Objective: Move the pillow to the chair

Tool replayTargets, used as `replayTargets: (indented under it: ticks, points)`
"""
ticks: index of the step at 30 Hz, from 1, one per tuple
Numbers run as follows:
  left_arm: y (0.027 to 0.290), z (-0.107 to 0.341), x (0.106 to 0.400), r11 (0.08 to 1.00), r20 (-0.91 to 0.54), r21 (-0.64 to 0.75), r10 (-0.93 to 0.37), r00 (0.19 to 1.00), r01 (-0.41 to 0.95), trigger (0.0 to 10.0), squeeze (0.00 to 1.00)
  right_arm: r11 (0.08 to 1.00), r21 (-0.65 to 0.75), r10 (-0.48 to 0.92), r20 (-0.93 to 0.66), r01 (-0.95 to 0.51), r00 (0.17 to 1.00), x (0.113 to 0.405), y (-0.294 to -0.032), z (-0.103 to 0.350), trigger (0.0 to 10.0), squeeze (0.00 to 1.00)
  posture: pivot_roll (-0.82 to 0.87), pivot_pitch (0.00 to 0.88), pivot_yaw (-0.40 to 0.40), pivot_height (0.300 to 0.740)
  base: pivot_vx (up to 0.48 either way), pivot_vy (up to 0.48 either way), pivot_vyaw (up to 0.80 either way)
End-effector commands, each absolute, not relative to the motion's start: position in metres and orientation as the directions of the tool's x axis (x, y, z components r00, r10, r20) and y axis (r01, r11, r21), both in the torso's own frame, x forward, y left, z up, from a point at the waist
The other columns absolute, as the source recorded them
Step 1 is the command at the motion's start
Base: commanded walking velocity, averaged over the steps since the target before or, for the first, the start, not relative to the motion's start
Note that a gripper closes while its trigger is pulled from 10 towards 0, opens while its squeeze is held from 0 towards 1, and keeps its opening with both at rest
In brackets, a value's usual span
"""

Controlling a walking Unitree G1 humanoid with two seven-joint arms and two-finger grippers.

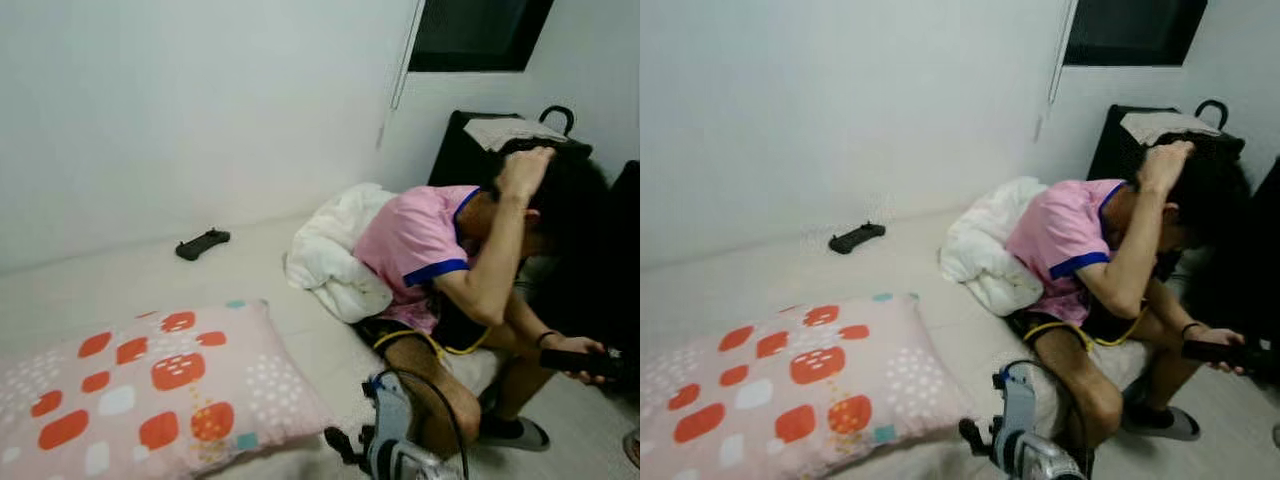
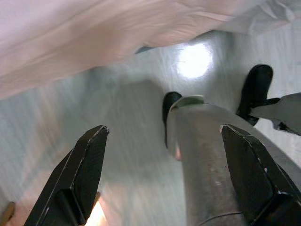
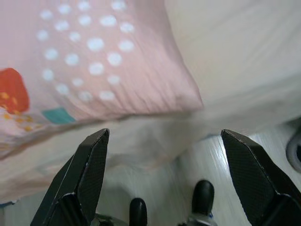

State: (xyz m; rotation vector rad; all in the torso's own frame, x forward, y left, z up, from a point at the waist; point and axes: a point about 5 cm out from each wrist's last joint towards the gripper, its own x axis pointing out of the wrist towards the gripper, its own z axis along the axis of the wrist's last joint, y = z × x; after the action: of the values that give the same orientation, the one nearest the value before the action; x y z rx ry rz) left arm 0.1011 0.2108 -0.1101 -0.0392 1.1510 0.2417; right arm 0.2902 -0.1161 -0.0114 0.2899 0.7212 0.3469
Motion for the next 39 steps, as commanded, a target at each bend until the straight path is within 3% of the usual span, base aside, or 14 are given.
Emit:
replayTargets:
  ticks: [1, 18, 39]
  points:
    - [0.204, -0.115, 0.087, 0.977, -0.931, 0.083, 0.147, 0.334, -0.198, 10.0, 0.00, 0.903, 0.386, 0.400, -0.590, -0.190, 0.702, 0.289, -0.118, -0.012, 10.0, 0.00, 0.10, 0.046, -0.112, 0.692, 0.000, 0.000, 0.00]
    - [0.207, -0.115, 0.087, 0.977, -0.930, 0.090, 0.152, 0.334, -0.194, 10.0, 0.00, 0.826, 0.503, 0.501, -0.452, -0.254, 0.738, 0.305, -0.109, 0.007, 10.0, 0.00, 0.11, 0.049, -0.103, 0.642, 0.000, 0.000, 0.00]
    - [0.219, -0.116, 0.064, 0.977, -0.940, 0.125, 0.173, 0.295, -0.175, 10.0, 0.00, 0.637, 0.684, 0.569, -0.108, -0.354, 0.815, 0.348, -0.094, 0.070, 10.0, 0.00, 0.14, 0.118, -0.054, 0.562, 0.000, 0.000, 0.00]
